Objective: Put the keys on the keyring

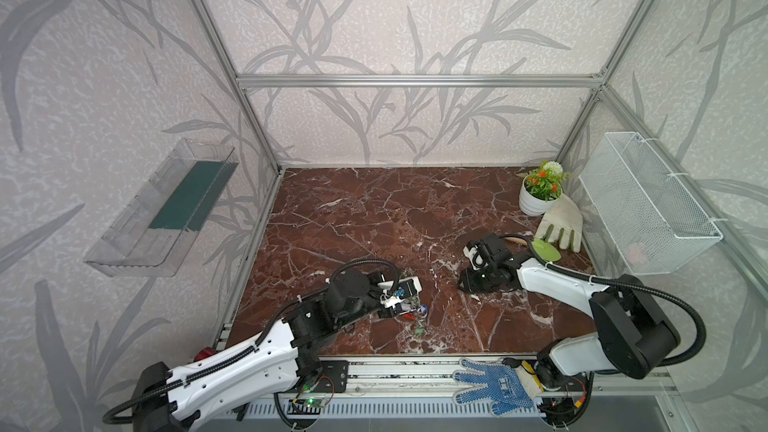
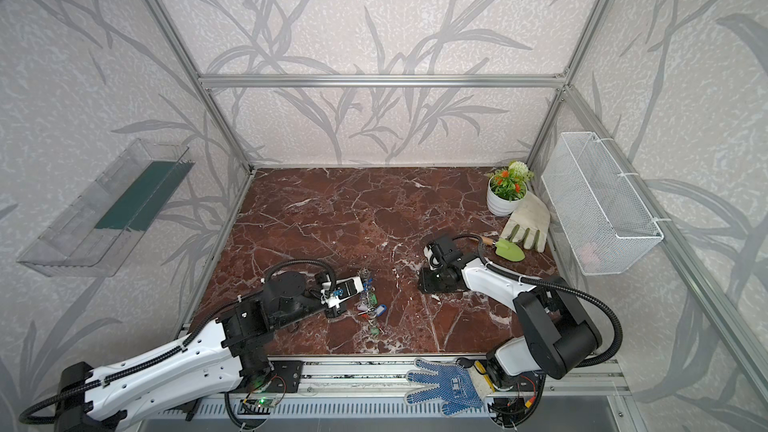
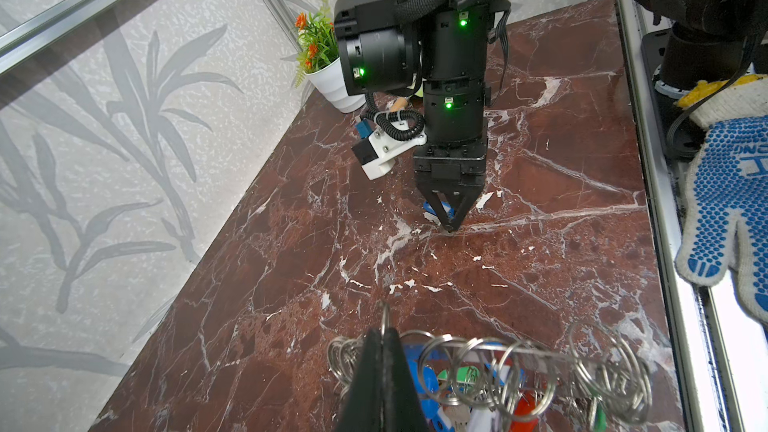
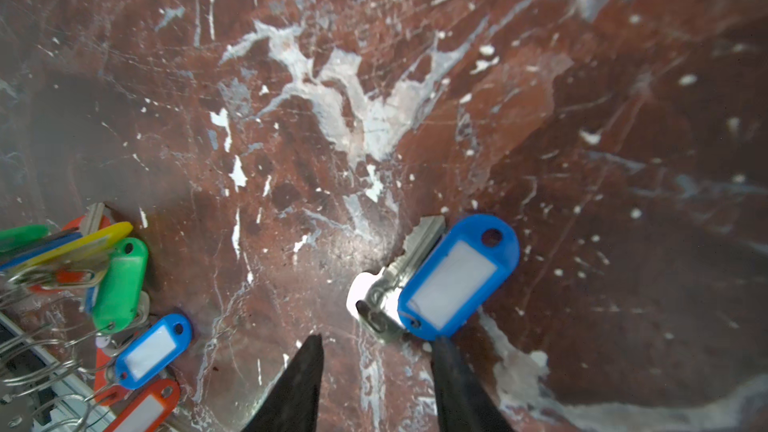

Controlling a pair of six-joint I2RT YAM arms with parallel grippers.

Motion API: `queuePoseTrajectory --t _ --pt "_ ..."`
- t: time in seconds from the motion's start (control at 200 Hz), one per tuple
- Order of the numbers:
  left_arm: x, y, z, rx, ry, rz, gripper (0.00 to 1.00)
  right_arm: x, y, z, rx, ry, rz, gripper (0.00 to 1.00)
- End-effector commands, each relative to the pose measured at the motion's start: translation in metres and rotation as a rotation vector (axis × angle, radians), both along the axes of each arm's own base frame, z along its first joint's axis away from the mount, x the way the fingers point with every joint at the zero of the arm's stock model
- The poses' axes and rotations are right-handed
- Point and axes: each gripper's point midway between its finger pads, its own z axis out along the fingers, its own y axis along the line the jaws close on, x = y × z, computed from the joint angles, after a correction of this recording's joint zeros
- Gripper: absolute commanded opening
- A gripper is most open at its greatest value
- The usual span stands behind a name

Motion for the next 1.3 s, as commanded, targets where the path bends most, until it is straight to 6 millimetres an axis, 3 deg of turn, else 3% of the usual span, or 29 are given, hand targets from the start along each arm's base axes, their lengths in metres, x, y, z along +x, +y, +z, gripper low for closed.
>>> queuePoseTrajectory --t 0.0,0.26,0.335,0.45,0.565,0.76,1.295 --pt "-0.001 -0.005 0.021 -0.06 -0.032 -0.016 0.0 0.002 0.001 -0.006 0.016 0.016 -0.017 0.44" --pt "-0.001 -0.005 0.019 -0.057 -0.031 -0.015 0.0 0.009 0.003 -0.008 0.03 0.005 -0.02 0.37" --pt "-0.001 -0.005 0.019 -0.057 -0.031 -0.015 0.0 0.01 -0.004 -0.007 -0.001 0.0 -0.036 0.31" --pt "-0.001 -0.005 0.019 -0.056 -0.03 -0.018 0.0 0.012 -0.006 -0.002 -0.006 -0.036 -0.033 0.32" --pt "-0.002 -0.005 0.019 -0.056 -0.028 -0.02 0.0 0.014 0.003 0.004 0.036 -0.041 -0.008 0.32" --pt "-0.002 -0.005 0.018 -0.052 -0.028 -0.019 0.0 0.019 0.009 0.001 0.054 -0.034 -0.006 0.3" --pt "-0.002 -0.005 0.019 -0.052 -0.027 -0.022 0.0 0.018 0.007 0.006 0.043 -0.041 0.009 0.0"
